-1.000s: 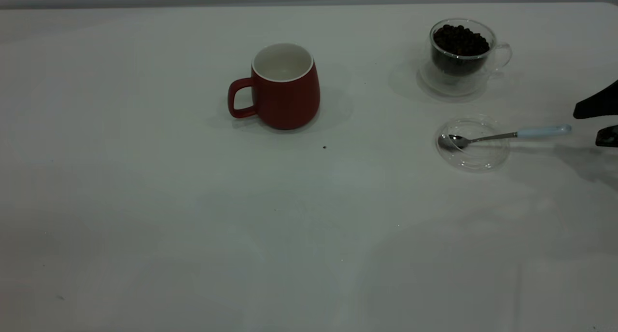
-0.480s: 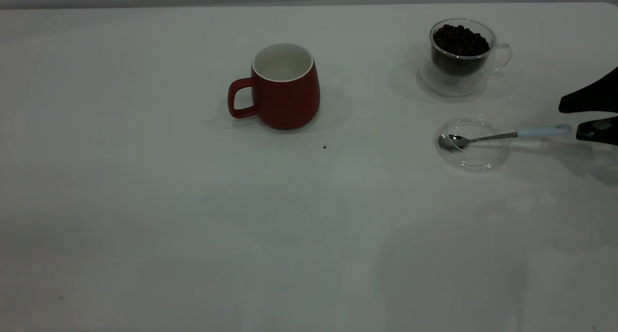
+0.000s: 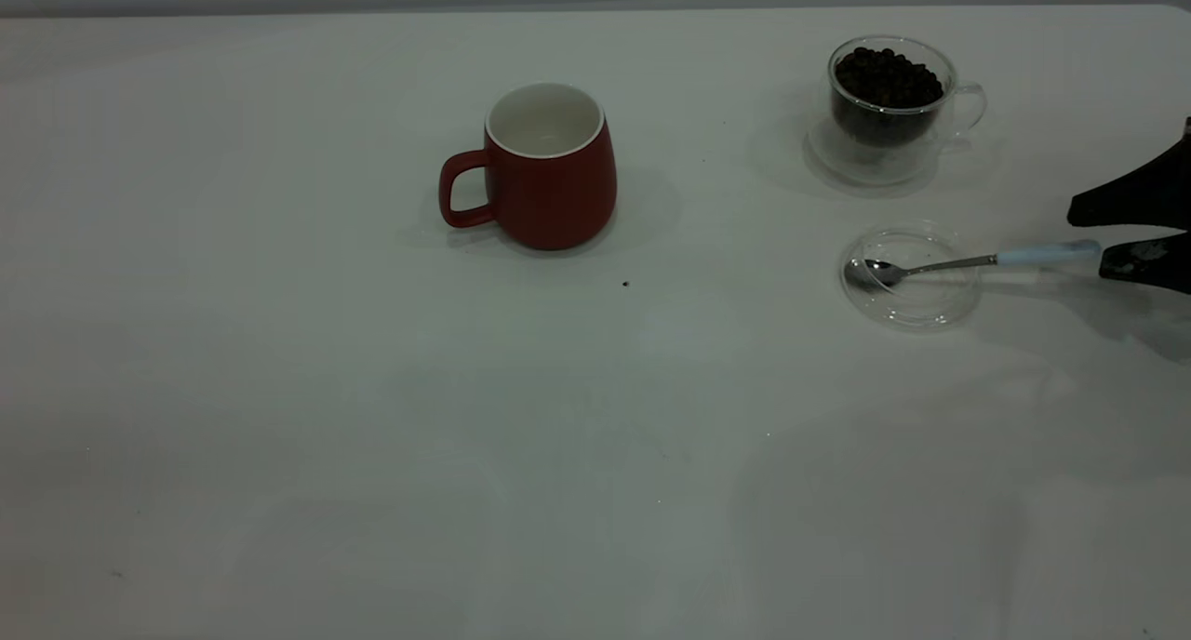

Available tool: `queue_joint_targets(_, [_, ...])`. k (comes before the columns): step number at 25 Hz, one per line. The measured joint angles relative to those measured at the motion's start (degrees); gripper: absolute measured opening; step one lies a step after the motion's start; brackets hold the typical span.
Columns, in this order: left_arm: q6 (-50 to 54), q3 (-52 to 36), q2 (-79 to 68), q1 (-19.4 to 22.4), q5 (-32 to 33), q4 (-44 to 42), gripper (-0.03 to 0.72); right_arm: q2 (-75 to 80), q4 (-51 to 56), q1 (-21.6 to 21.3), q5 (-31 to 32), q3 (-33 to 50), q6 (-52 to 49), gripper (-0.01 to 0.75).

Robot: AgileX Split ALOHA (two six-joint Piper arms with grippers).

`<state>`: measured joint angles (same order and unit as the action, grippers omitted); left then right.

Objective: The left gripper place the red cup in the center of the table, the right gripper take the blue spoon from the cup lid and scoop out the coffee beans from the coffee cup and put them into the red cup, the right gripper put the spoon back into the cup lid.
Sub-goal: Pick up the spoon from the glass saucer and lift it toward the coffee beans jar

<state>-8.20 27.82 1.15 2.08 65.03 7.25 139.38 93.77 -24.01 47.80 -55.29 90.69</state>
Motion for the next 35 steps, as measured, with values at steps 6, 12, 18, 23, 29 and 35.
queue_joint_targets(6, [0.0,0.0,0.0,0.0,0.0,0.0,0.587,1.6,1.0,1.7,1.9,-1.1,1.2,0.548])
queue_joint_targets(12, [0.0,0.0,0.0,0.0,0.0,0.0,0.587,3.7,1.1,4.7,2.0,-1.5,0.9,0.537])
queue_joint_targets(18, [0.0,0.0,0.0,0.0,0.0,0.0,0.587,3.7,1.3,5.2,2.0,-1.5,0.9,0.536])
queue_joint_targets(23, [0.1,0.0,0.0,0.0,0.0,0.0,0.587,3.7,1.3,5.2,2.1,-1.5,0.9,0.516])
queue_joint_targets(29, [0.1,0.0,0.0,0.0,0.0,0.0,0.587,3.7,1.3,5.2,2.1,-1.8,0.9,0.446])
queue_joint_targets(35, [0.1,0.0,0.0,0.0,0.0,0.0,0.587,3.7,0.8,5.2,2.2,-1.8,0.9,0.333])
